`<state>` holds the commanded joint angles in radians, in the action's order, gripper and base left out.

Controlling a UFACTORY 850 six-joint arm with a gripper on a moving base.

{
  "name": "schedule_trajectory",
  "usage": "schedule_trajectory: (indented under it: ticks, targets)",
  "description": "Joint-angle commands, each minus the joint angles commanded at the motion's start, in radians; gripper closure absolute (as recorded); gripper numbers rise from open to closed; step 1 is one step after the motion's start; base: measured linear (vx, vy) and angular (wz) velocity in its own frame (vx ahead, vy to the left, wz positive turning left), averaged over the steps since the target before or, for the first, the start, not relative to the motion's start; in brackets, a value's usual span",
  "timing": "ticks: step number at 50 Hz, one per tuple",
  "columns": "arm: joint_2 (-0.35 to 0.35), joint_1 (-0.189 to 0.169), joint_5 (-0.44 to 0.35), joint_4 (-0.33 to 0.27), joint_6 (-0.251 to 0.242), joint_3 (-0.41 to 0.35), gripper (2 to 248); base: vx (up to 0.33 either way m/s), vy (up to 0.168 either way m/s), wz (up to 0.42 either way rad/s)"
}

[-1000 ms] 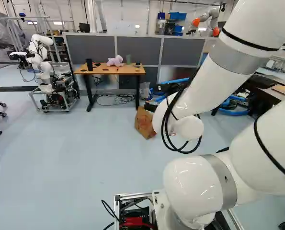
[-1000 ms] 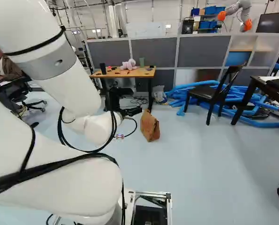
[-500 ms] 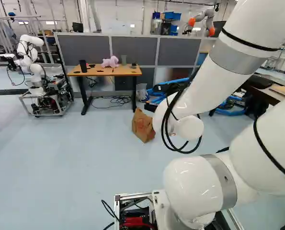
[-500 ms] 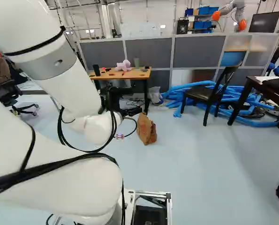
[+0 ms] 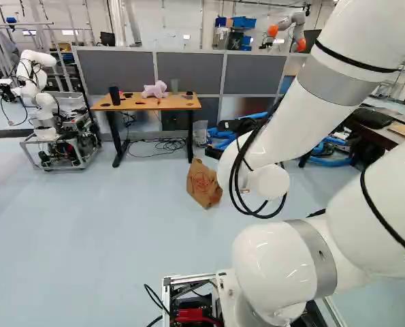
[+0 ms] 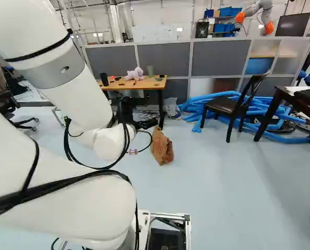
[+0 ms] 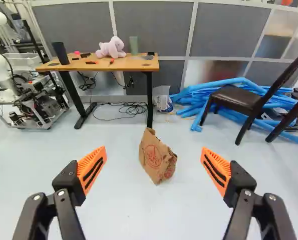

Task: Pick up the bag on the ground and place it on the table

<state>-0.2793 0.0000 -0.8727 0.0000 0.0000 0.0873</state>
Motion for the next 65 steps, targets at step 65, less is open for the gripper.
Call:
schedule_trajectory:
  ticks: [65]
  targets:
    - [0.000, 0.000, 0.000, 0.000, 0.000, 0.000, 3, 0.131, -0.019, -0.112]
